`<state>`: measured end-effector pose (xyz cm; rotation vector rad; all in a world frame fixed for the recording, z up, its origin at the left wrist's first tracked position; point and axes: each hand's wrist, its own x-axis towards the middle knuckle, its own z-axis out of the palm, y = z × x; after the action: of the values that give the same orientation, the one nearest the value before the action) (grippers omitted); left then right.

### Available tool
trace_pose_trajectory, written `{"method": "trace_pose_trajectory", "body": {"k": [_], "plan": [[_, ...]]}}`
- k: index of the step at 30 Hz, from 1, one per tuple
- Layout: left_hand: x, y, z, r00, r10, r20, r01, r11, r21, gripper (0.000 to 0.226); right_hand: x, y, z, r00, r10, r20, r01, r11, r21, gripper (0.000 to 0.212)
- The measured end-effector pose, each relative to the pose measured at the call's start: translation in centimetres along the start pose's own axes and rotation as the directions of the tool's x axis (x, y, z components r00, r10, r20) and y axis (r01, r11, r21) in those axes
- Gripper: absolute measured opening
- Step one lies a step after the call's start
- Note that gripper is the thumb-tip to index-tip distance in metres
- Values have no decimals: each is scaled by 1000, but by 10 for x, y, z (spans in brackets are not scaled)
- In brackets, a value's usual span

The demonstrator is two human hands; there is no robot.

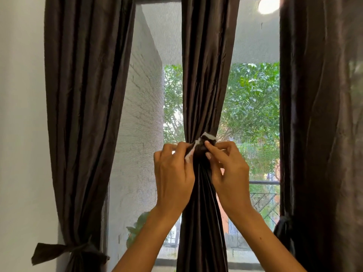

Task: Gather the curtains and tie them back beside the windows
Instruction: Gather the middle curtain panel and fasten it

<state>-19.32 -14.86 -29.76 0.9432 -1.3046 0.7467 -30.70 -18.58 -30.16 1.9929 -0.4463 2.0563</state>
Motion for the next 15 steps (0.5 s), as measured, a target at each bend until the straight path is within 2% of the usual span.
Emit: {"method": "trace_pose_trajectory", "body": {"k": [3,5,9,12,15], "plan": [[1,-3,-7,996,84,-3,-84,996,33,33,-1,-7,-8,968,-28,249,31,1000,-7,36],[2,-3,-11,990,140,4,-140,988,73,42,0,-10,-14,940,-21,340,33,999,-30,36],[1,-2,-12,971,238,-2,-235,964,126,36,10,-10,-23,927,-39,372,152,948,-278,20],[-1,-1,-11,971,241,-10,-236,958,163,28,14,-12,-30,891,-63,450,200,944,-263,33],[-3,3,-12,977,213,-12,-209,966,150,28,17,-9,-34,857,-72,511,203,958,-205,34]]}}
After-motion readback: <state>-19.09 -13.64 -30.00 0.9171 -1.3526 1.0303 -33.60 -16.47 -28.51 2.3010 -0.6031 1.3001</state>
